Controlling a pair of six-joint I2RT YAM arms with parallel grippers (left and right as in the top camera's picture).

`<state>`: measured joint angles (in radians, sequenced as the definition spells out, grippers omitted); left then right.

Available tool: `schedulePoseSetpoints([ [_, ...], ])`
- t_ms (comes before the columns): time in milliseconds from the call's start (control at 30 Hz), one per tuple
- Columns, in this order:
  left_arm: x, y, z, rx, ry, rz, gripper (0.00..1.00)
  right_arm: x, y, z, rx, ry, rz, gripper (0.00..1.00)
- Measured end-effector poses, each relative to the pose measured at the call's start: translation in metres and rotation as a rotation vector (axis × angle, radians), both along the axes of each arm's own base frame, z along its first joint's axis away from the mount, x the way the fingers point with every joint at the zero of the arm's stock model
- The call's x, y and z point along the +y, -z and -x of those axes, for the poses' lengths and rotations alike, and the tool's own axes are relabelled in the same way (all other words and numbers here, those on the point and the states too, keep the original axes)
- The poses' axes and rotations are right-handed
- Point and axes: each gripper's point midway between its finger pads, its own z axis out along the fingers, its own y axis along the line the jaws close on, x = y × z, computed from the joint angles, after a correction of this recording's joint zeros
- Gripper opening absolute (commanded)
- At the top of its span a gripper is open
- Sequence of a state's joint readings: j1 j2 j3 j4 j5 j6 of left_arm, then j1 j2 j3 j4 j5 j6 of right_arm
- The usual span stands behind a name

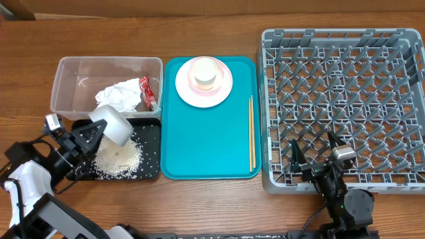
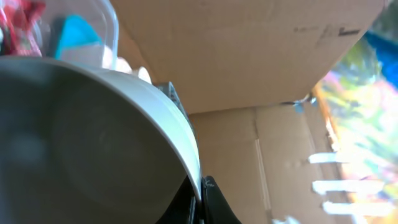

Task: Sort waste into correct bins and load items into the dishwasher

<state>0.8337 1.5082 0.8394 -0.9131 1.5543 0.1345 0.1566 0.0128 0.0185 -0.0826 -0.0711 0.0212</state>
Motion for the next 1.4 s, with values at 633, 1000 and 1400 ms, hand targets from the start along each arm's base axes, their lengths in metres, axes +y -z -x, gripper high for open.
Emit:
schedulePoseSetpoints([
  [633,-0.028,0.017,0.028,0.253,0.046,0.067,0.04,0.000,0.000,0.000,0.000,0.000,0.000,1.00],
  [1000,-0.055,-0.012,0.045,0.283,0.219,-0.047,0.04,0.000,0.000,0.000,0.000,0.000,0.000,1.00],
  [1400,-0.117,-0.046,0.030,0.120,0.504,-0.279,0.04,0.000,0.000,0.000,0.001,0.000,0.000,1.00],
])
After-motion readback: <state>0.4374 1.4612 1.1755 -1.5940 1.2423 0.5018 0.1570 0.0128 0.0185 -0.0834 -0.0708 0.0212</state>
